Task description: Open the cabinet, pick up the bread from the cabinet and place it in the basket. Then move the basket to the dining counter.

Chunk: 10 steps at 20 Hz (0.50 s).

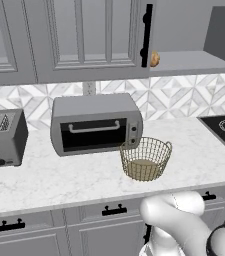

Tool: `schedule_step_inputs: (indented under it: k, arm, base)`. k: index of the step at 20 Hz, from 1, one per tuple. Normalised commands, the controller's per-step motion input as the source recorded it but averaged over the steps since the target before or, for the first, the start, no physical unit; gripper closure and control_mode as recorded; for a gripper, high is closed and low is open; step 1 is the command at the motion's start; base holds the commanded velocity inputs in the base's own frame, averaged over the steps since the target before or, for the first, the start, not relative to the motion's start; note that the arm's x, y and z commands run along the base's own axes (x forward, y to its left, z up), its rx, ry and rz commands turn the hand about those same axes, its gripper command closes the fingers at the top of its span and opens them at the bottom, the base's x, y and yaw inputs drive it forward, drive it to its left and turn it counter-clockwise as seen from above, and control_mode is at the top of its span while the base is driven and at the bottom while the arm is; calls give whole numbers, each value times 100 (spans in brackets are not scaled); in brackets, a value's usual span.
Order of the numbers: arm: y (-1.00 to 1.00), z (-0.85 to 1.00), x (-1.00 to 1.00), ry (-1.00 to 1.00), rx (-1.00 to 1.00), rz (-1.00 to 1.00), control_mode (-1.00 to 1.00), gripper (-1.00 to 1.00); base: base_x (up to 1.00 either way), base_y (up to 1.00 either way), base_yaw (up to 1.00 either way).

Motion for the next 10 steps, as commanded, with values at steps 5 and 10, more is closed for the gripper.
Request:
schedule_step_inputs:
  k: [5, 10]
  arm:
    - [98, -3, -100, -36, 11, -2, -100, 100]
    - [100, -47, -11, -23, -2, -7, -100, 100]
  base:
    - [0, 0, 0]
    - [0, 0, 0]
